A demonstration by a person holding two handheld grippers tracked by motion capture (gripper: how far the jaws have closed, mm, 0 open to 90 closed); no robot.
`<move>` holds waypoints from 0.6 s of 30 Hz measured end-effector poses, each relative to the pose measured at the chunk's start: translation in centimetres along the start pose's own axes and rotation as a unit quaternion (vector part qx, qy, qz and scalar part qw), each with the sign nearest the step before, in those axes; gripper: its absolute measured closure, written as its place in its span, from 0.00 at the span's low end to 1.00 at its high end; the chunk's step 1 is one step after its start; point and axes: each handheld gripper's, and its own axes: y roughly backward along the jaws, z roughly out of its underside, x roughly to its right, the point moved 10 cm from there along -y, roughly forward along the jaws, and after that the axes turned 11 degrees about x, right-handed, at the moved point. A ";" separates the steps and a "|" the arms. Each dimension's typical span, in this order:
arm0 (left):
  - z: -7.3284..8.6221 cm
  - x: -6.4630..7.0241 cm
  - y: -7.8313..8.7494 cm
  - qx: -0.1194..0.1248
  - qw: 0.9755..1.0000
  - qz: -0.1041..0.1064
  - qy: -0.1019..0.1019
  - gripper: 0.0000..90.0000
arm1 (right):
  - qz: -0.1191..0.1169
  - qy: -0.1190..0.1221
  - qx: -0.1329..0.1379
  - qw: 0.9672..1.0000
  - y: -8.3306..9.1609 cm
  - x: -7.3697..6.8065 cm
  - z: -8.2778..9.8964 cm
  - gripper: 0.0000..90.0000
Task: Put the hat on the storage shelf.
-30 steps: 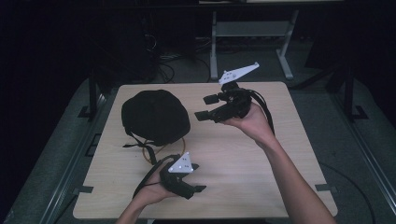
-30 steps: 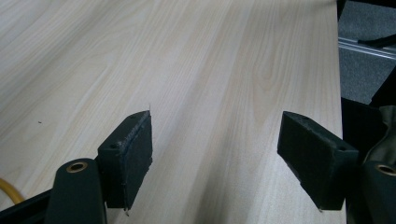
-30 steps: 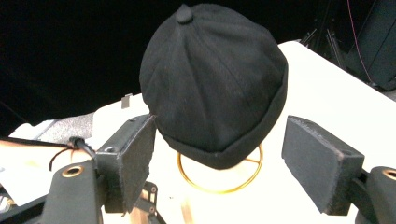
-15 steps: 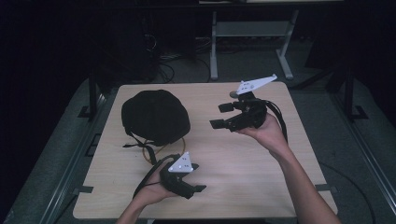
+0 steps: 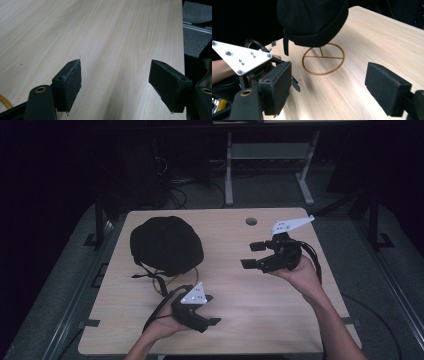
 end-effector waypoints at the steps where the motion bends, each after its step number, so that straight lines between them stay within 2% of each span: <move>1: 0.0 0.0 0.0 0.000 1.000 0.000 0.001 0.29 | 0.001 -0.002 0.001 1.000 0.1 0.1 0.3 0.23; 3: 0.1 -0.1 0.0 -0.004 1.000 0.000 -0.002 0.29 | 0.003 -0.007 -0.001 1.000 0.4 0.3 0.9 0.23; 4: 0.0 0.0 0.0 0.002 1.000 -0.002 0.005 0.29 | 0.004 -0.010 -0.002 1.000 0.5 0.4 1.3 0.23; 6: 0.0 -0.1 0.0 0.002 1.000 -0.002 0.004 0.29 | 0.007 -0.013 -0.003 1.000 0.8 0.7 2.0 0.22; 11: 0.1 -0.2 0.0 0.000 1.000 -0.003 0.006 0.29 | 0.008 -0.030 0.004 1.000 1.6 1.1 3.5 0.22; 18: 0.1 -0.3 0.0 -0.001 1.000 -0.005 0.008 0.29 | 0.022 -0.040 0.002 0.999 3.2 1.6 5.3 0.22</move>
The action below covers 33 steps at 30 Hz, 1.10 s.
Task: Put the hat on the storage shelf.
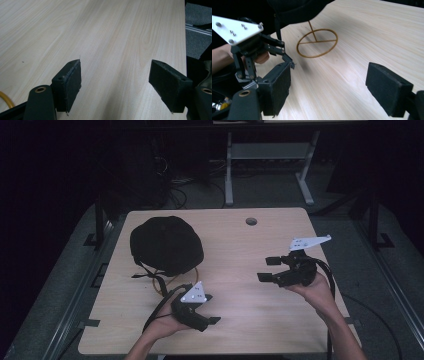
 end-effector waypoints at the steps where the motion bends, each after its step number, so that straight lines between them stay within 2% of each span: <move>1: 0.0 0.0 0.0 -0.001 1.000 0.000 0.002 0.29 | 0.001 0.000 0.000 1.000 0.2 0.1 0.2 0.21; 15: 0.3 -0.1 0.0 -0.005 1.000 -0.003 0.005 0.29 | 0.020 -0.022 0.003 1.000 2.5 1.4 3.2 0.20; 33: 0.5 -0.5 0.1 -0.007 1.000 -0.014 0.007 0.28 | 0.032 -0.040 -0.013 0.999 3.6 2.1 6.5 0.19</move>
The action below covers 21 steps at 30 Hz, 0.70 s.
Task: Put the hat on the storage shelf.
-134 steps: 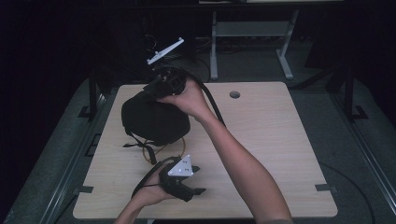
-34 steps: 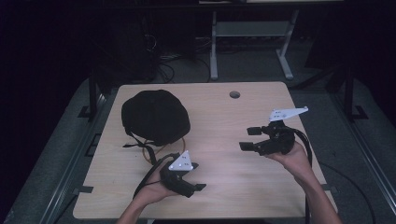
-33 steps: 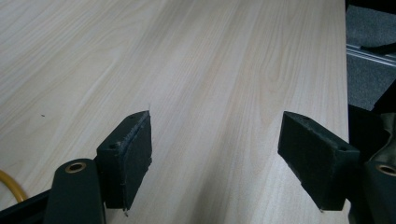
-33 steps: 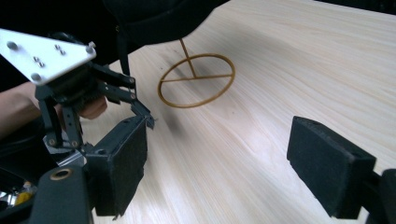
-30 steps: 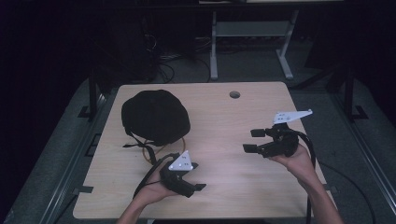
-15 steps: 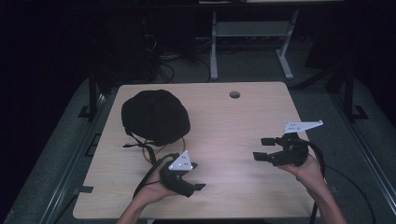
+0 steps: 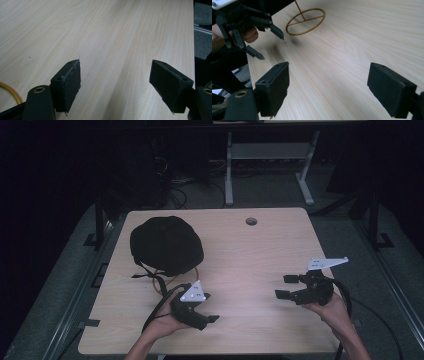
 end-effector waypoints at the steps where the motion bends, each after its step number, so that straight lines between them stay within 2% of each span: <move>1: 0.0 0.0 0.0 -0.001 1.000 0.000 0.000 0.28 | 0.001 0.000 0.000 1.000 0.1 0.1 0.2 0.19; 21: 0.3 -0.2 -0.1 -0.006 1.000 -0.007 -0.001 0.27 | 0.029 -0.013 0.001 1.000 1.7 1.7 3.8 0.19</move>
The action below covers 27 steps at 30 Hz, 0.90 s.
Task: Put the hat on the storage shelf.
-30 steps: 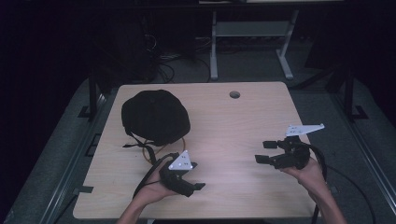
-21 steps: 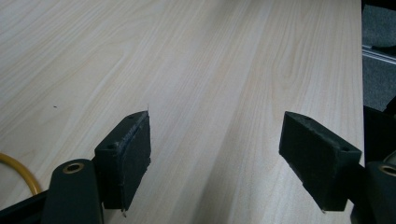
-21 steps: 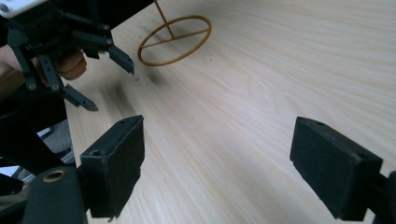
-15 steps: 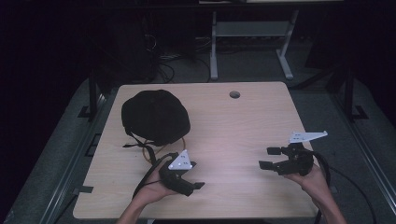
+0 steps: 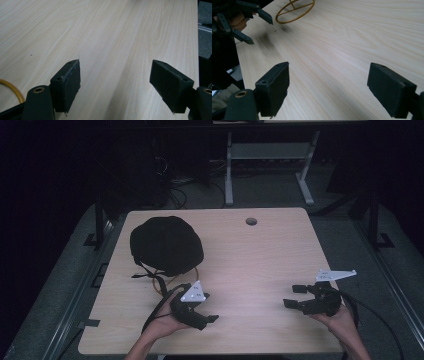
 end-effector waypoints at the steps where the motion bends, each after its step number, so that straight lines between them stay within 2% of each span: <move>1: 0.0 0.0 0.0 0.000 1.000 0.000 0.000 0.27 | 0.001 -0.002 -0.001 1.000 0.1 0.1 0.1 0.19; 17: 0.2 -0.1 -0.1 -0.005 1.000 -0.003 -0.004 0.26 | 0.019 -0.009 0.004 1.000 1.9 1.2 2.5 0.19; 27: 0.3 -0.1 0.0 -0.009 1.000 -0.004 -0.006 0.24 | 0.027 -0.015 0.003 1.000 3.0 1.3 4.0 0.19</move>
